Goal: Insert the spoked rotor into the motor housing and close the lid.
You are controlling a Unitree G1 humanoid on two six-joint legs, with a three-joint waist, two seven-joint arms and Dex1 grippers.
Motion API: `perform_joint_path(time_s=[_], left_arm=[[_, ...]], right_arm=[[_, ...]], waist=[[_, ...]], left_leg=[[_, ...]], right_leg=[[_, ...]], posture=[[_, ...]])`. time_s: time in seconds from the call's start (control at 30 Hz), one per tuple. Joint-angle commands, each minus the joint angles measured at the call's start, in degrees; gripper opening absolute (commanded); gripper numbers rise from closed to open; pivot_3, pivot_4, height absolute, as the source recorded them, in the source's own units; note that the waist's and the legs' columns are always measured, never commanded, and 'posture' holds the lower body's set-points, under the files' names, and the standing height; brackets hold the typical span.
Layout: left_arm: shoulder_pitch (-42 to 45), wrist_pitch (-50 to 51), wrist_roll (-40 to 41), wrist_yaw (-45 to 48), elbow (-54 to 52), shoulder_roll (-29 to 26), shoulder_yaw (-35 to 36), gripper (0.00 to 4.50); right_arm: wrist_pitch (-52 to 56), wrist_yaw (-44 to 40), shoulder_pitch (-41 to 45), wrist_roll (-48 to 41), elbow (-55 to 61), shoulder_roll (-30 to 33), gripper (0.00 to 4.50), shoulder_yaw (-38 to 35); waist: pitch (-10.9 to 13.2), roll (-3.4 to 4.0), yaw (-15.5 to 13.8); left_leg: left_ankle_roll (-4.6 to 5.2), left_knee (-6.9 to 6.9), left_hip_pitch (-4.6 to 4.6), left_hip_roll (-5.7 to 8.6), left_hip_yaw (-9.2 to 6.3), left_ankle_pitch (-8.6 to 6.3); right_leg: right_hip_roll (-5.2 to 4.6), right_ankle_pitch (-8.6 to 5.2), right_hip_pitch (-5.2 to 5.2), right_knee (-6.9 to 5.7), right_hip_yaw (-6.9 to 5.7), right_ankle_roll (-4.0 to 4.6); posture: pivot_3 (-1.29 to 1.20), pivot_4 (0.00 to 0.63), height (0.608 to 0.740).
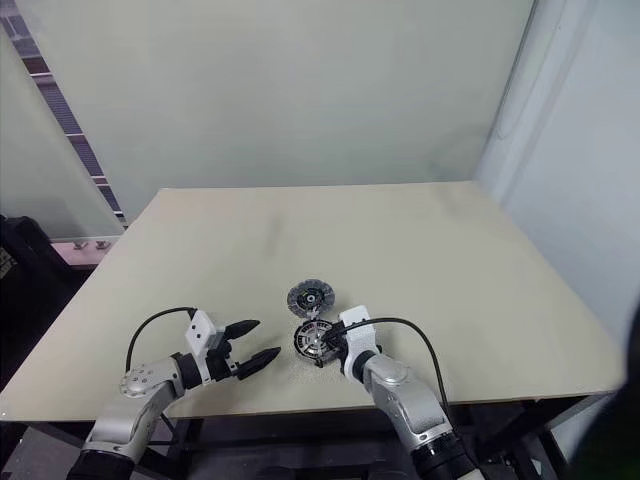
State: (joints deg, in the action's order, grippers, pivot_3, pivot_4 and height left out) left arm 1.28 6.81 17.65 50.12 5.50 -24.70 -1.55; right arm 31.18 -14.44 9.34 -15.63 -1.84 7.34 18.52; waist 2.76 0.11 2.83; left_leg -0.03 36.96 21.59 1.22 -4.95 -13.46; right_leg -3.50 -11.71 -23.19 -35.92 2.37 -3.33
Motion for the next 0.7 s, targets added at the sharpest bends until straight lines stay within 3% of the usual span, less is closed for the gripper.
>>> perform_joint_path(time_s=[0.03, 0.13, 0.3, 0.57, 0.7], left_arm=[[0.95, -1.01, 0.1, -0.03, -1.56, 0.05, 0.34, 4.5], [1.34, -1.23, 0.01, 0.11, -1.06, 0.29, 0.13, 4.5], [1.8, -1.47, -0.14, 0.3, -0.44, 0.71, -0.16, 4.5], [3.08, -1.79, -0.43, 0.53, 1.05, 1.15, -0.61, 4.5], [3.44, -2.12, -0.51, 0.59, 1.66, 1.32, -0.74, 4.5]], right_arm=[[2.08, -2.51, 1.81, -0.35, 6.03, 1.59, 0.04, -1.88], [5.48, -5.63, 3.8, 0.8, 10.14, 5.54, 0.04, -0.36], [13.68, -12.82, 7.69, 1.6, 16.06, 13.57, 1.61, 4.43], [15.41, -19.11, 15.18, 7.99, 17.99, 21.5, 4.47, 11.34], [14.14, -24.12, 18.94, 12.29, 18.3, 24.54, 4.47, 17.82]], waist=[[0.0, 0.0, 0.01], [0.0, 0.0, 0.01], [-0.01, -0.01, 0.0], [-0.01, -0.04, 0.0], [-0.01, -0.05, 0.0]], left_leg=[[0.0, 0.0, 0.02, 0.01, 0.0, 0.0], [0.0, -0.02, 0.05, 0.01, 0.01, 0.0], [0.0, -0.05, 0.06, 0.01, -0.04, 0.0], [0.01, 0.0, 0.07, 0.01, 0.02, 0.0], [0.01, -0.01, 0.09, 0.01, 0.0, 0.0]], right_leg=[[0.0, 0.0, -0.01, 0.0, 0.01, 0.0], [-0.01, 0.0, -0.06, -0.01, 0.01, 0.0], [0.0, 0.0, -0.04, -0.04, -0.04, 0.0], [-0.01, 0.0, -0.03, 0.0, -0.04, 0.0], [-0.01, 0.0, -0.03, 0.0, -0.05, 0.0]], posture=[[0.0, 0.0, 0.74], [0.0, 0.0, 0.74], [0.0, 0.0, 0.74], [0.0, 0.0, 0.74], [0.0, 0.0, 0.74]])
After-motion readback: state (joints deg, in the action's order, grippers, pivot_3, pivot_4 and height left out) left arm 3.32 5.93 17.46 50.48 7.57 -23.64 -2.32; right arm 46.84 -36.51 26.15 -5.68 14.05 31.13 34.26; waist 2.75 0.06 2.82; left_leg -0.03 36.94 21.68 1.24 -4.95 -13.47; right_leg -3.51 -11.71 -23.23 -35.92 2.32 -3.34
